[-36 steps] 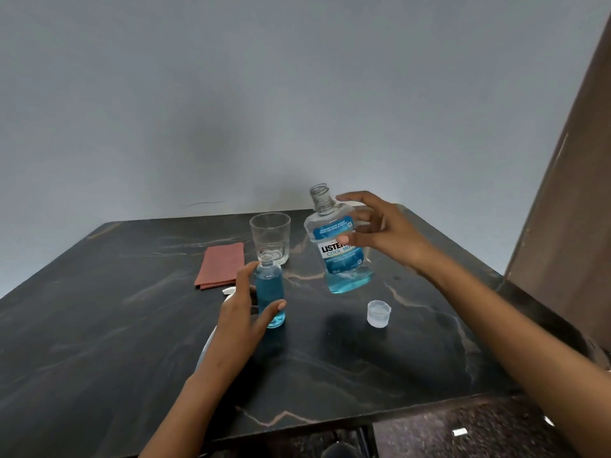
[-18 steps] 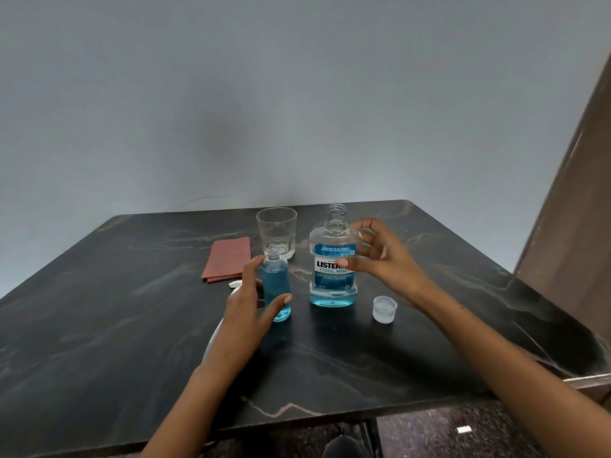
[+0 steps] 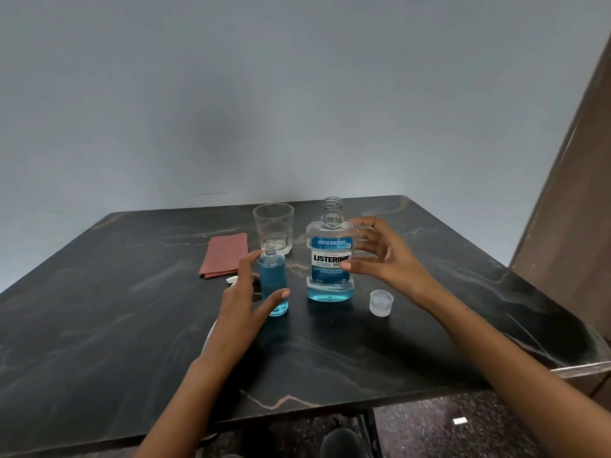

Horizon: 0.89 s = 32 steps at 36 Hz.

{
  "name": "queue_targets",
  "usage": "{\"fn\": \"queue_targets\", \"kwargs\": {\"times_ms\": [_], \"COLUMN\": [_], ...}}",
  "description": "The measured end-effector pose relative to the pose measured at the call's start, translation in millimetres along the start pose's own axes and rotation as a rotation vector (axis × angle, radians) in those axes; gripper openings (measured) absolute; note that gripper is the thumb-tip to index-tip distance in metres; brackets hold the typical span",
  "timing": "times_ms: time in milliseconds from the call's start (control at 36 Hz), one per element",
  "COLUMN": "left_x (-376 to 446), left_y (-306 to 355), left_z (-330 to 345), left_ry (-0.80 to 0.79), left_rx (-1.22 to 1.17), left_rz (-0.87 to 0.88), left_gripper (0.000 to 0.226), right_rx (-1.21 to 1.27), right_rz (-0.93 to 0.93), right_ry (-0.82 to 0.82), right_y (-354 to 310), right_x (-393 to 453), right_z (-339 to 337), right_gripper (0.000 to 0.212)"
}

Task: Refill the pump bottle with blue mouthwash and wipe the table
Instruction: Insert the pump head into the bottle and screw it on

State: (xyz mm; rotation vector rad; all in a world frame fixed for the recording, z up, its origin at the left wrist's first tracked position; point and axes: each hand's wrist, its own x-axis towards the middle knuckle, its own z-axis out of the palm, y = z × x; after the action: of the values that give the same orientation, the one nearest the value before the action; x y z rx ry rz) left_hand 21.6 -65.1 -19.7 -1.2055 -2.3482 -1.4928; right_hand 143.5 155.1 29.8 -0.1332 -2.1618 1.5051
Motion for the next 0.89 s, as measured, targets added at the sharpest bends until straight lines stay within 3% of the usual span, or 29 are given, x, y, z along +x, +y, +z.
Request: {"fn": "queue_targets", "kwargs": {"times_ms": [250,472,611,778,889], "left_x": [-2,-9,-9,7,18], "left_y": [8,10,8,-15,-27], "left_z": [-4,-13,-37,-61,-62], "left_ry": [0.093,0.220,0.292,0.239,0.105], "left_rx": [0.006,0.035,0.048,0.141,0.198], "left_rz": [0.018,0.011,-0.036,-0.207,-0.344], "left_gripper": [0.093,0.084,0.073,0.040,0.040], "right_rx": [-0.065,-0.162,-0.245,-0.328,-0.338], "right_rz": [-0.043,-0.122,-0.234,-0.305,-0.317], "right_ry": [0.075,0.226,0.179,0.061,0.022], "right_y": [5,8,-2,-17,-21], "right_x": [-22,-50,-65,-61,-52], "right_z": [-17,-5,29,66,84], "right_gripper": [0.054,0.026,0.019,0.018,0.018]}}
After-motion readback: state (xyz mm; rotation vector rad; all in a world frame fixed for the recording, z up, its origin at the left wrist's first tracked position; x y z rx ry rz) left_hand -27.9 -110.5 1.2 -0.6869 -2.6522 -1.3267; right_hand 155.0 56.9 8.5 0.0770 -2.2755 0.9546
